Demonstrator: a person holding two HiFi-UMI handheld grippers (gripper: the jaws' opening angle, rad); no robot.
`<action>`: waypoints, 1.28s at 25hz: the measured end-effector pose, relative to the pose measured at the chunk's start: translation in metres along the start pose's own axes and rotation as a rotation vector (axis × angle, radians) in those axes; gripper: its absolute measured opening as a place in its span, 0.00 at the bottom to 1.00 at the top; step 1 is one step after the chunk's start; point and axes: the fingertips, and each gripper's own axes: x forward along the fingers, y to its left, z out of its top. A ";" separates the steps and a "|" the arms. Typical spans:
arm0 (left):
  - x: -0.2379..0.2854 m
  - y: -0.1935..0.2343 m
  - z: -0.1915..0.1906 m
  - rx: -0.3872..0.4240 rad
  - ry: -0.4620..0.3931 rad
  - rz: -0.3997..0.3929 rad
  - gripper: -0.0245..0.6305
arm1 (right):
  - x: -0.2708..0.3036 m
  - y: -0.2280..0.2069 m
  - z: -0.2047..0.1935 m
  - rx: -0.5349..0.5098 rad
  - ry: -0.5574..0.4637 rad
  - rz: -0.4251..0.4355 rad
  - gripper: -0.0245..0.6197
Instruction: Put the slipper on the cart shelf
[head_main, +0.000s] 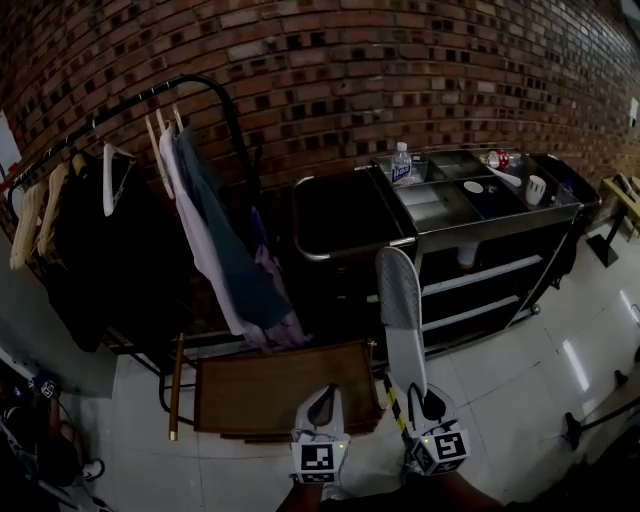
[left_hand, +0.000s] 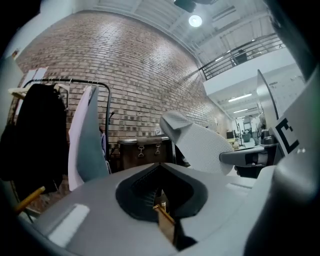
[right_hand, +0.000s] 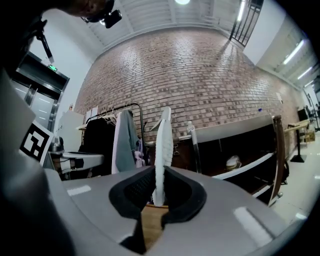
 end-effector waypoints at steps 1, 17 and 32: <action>0.007 -0.008 0.001 0.011 0.001 -0.002 0.06 | -0.002 -0.012 -0.002 0.006 0.012 -0.008 0.10; 0.145 -0.111 0.003 0.059 0.026 0.038 0.06 | -0.006 -0.193 -0.069 0.179 0.243 -0.033 0.10; 0.212 -0.113 -0.005 0.022 0.054 0.147 0.06 | 0.096 -0.270 -0.088 0.219 0.359 0.057 0.10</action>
